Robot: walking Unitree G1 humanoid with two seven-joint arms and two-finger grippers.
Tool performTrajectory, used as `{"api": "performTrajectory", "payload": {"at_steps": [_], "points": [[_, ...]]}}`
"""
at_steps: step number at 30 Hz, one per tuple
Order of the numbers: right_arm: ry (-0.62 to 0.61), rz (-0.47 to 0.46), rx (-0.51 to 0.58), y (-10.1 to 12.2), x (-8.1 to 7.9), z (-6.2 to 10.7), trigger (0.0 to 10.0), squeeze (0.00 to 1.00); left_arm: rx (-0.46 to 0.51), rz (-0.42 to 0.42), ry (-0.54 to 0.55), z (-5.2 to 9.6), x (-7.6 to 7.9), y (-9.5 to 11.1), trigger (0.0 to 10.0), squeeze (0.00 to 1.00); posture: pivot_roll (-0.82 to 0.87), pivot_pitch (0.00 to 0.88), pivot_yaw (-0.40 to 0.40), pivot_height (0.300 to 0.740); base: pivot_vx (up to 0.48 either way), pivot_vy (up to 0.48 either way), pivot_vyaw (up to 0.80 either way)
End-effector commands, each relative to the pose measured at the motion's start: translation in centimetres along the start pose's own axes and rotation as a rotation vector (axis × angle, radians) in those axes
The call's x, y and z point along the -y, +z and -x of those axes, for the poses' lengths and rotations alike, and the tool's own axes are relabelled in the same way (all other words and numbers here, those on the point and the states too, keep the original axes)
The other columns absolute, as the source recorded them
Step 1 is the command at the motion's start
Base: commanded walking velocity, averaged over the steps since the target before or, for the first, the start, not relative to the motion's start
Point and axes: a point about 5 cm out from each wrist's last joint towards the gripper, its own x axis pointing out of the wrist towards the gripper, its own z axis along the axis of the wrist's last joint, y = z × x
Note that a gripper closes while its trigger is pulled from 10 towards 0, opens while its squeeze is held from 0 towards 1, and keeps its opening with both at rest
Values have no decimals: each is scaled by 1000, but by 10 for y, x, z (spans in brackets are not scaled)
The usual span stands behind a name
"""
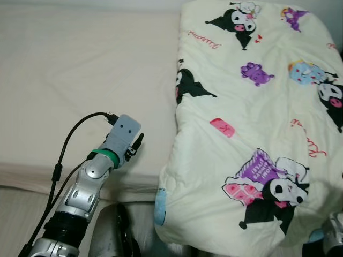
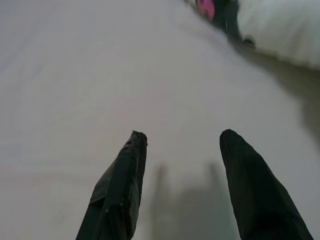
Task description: Clean up the room
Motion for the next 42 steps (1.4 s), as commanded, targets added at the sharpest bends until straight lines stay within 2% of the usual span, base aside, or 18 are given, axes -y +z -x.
{"api": "performTrajectory", "payload": {"at_steps": [1,2,3,4,6,7,8,10,12,13,14,23,27,29,32,34,36,42], "points": [[233,2,107,9,-36,23,10000,0,85,31,-22,1,5,14,10000,0,-63,194,67,586,0,0,0],[233,2,107,9,-36,23,10000,0,85,31,-22,1,5,14,10000,0,-63,194,67,586,0,0,0],[412,-55,178,21,-65,46,10000,0,132,49,-28,3,8,22,10000,0,-65,187,56,586,0,0,0],[412,-55,178,21,-65,46,10000,0,132,49,-28,3,8,22,10000,0,-65,187,56,586,0,0,0],[660,-174,222,33,-99,85,10000,0,151,81,-16,8,14,24,10000,0,-69,169,34,586,0,0,0],[728,-211,235,38,-106,97,10000,0,149,94,-8,10,16,23,10000,0,-69,169,34,586,0,0,0],[728,-211,235,38,-106,97,10000,0,149,94,-8,10,16,23,10000,0,-69,169,34,586,0,0,0],[828,-246,223,35,-115,111,10000,0,102,129,73,12,15,9,10000,0,-79,138,-6,586,0,0,0],[828,-246,223,35,-115,111,10000,0,102,129,73,12,15,9,10000,0,-79,138,-6,586,0,0,0],[878,-249,209,31,-121,119,10000,0,77,140,144,13,12,1,10000,0,-72,119,-24,591,0,0,0],[900,-241,206,30,-124,122,10000,0,73,140,167,14,11,-1,10000,0,-67,103,-35,596,0,0,0],[961,-239,210,35,-131,134,10000,0,59,128,188,20,6,-6,10000,0,-70,82,-35,626,0,0,0],[977,-235,210,34,-129,133,10000,0,70,119,171,15,9,-2,10000,0,-77,75,-43,641,0,0,0],[971,-218,197,28,-123,126,10000,0,80,133,164,7,16,2,10000,0,-83,55,-43,656,0,0,0],[965,-211,198,27,-121,123,10000,0,83,138,158,5,20,3,10000,0,-87,41,-30,661,0,0,0],[939,-184,201,22,-116,115,10000,0,79,139,125,-1,32,1,10000,0,-86,31,-7,676,0,0,0],[923,-184,199,22,-115,114,10000,0,73,131,120,-3,33,0,10000,0,-88,37,-12,686,0,0,0],[939,-195,188,23,-119,119,10000,0,58,145,161,-5,22,-4,10000,0,-85,53,-15,711,0,0,0]]}}
